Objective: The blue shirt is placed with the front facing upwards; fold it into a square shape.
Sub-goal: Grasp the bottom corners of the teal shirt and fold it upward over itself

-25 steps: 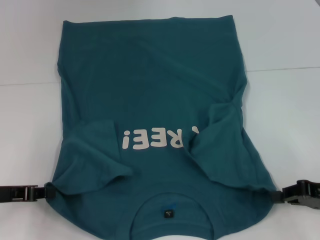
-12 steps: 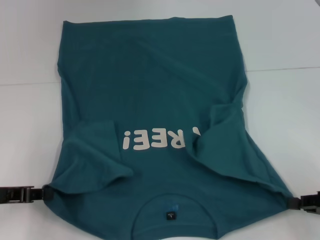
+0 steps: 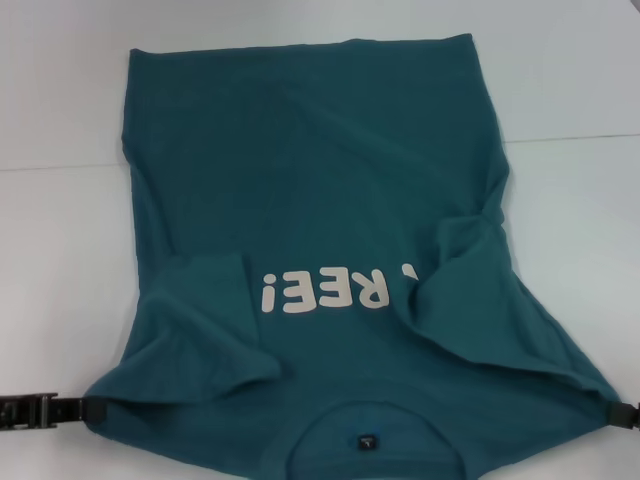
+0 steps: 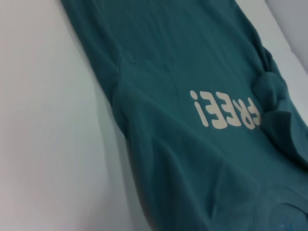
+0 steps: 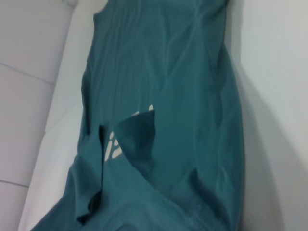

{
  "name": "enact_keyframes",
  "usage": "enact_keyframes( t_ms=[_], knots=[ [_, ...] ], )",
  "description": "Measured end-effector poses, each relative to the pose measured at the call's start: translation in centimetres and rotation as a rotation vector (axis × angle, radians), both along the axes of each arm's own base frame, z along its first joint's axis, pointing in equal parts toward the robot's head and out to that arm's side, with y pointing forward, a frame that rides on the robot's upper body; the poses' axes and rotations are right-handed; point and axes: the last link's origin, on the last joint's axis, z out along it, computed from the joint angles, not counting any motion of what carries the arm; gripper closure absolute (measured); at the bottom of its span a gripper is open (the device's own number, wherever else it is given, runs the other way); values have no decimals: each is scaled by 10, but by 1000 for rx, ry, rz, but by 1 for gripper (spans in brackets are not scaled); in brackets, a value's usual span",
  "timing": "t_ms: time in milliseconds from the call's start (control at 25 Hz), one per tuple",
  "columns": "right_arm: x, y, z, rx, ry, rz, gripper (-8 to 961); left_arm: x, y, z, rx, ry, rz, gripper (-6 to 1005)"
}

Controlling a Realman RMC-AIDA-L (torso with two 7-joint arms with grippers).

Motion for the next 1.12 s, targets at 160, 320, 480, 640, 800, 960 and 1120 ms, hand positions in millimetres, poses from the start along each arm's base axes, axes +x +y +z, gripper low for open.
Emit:
enact_keyframes(
  t_ms=[160, 320, 480, 640, 800, 960, 1120],
  knots=[
    [5, -13, 4, 53, 8, 8, 921, 1, -6, 2, 3, -41, -2, 982],
    [11, -27, 9, 104, 4, 10, 921, -1, -14, 4, 22, -88, -7, 982],
    [16, -41, 13, 147, -3, 16, 920, -4, -23, 2, 19, -112, 1, 981],
    [19, -53, 14, 176, -6, 15, 920, -4, -34, 0, 18, -159, -15, 981],
    [21, -63, 13, 188, -2, 9, 920, -5, -43, -2, 15, -191, -23, 981],
    [21, -70, 13, 189, 3, 11, 921, -5, -49, -5, 4, -206, -22, 981],
    [24, -78, 14, 201, -1, -6, 921, -6, -54, -8, -5, -222, -20, 982]
  ],
)
